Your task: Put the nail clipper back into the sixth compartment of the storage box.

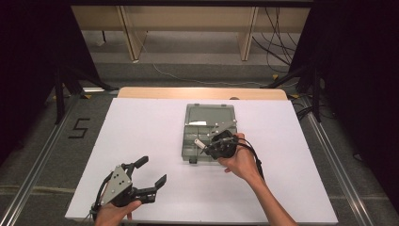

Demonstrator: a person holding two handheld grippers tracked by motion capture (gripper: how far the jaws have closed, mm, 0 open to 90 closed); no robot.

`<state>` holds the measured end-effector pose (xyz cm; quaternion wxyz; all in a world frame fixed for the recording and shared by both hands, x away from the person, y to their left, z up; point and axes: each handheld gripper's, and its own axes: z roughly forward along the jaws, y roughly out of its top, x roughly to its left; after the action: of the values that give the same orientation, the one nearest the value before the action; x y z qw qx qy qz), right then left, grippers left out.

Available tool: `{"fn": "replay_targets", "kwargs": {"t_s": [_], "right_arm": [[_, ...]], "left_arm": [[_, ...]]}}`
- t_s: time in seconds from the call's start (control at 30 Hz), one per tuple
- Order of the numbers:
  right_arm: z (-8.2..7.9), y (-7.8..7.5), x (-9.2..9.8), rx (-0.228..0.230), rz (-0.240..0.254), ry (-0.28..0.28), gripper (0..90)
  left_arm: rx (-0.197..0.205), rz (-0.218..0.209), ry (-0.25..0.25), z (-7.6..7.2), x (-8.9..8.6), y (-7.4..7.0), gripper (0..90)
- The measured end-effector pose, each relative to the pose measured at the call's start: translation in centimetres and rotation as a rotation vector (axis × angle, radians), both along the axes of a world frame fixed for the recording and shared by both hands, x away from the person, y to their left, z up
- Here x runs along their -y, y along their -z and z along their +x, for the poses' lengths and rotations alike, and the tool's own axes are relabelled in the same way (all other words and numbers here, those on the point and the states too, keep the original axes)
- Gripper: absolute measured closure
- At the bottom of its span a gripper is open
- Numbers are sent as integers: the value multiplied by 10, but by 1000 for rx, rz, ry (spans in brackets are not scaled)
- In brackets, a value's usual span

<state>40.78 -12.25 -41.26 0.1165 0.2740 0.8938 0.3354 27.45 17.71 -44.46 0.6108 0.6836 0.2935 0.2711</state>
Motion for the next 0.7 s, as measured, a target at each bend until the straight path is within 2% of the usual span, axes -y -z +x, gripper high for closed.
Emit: {"fn": "replay_targets", "kwargs": {"t_s": [0.13, 0.17, 0.2, 0.33, 0.37, 0.4, 0.53, 0.57, 0.7], "right_arm": [[3, -2, -2, -20, 4, 5, 773], [4, -1, -2, -6, 11, 1, 773], [5, -1, -3, -14, 11, 16, 774], [8, 1, -4, -1, 16, 11, 774], [9, 1, -6, -13, 19, 24, 774], [10, 3, -6, 0, 18, 19, 774], [11, 4, -7, -23, 23, 37, 773], [13, 5, -7, -6, 22, 34, 774], [14, 6, -7, -28, 26, 40, 774]], "left_arm": [[0, 0, 0, 0, 0, 0, 158], [0, -1, 0, 0, 0, 0, 158], [0, -1, 0, 0, 0, 0, 158], [-1, 0, 0, 0, 0, 0, 158], [-1, 0, 0, 0, 0, 0, 158], [-1, 0, 0, 0, 0, 0, 158], [-5, 1, -2, 0, -1, 0, 158], [-5, 1, -2, 0, -1, 0, 158], [-4, -1, -2, 0, 0, 0, 158]]}}
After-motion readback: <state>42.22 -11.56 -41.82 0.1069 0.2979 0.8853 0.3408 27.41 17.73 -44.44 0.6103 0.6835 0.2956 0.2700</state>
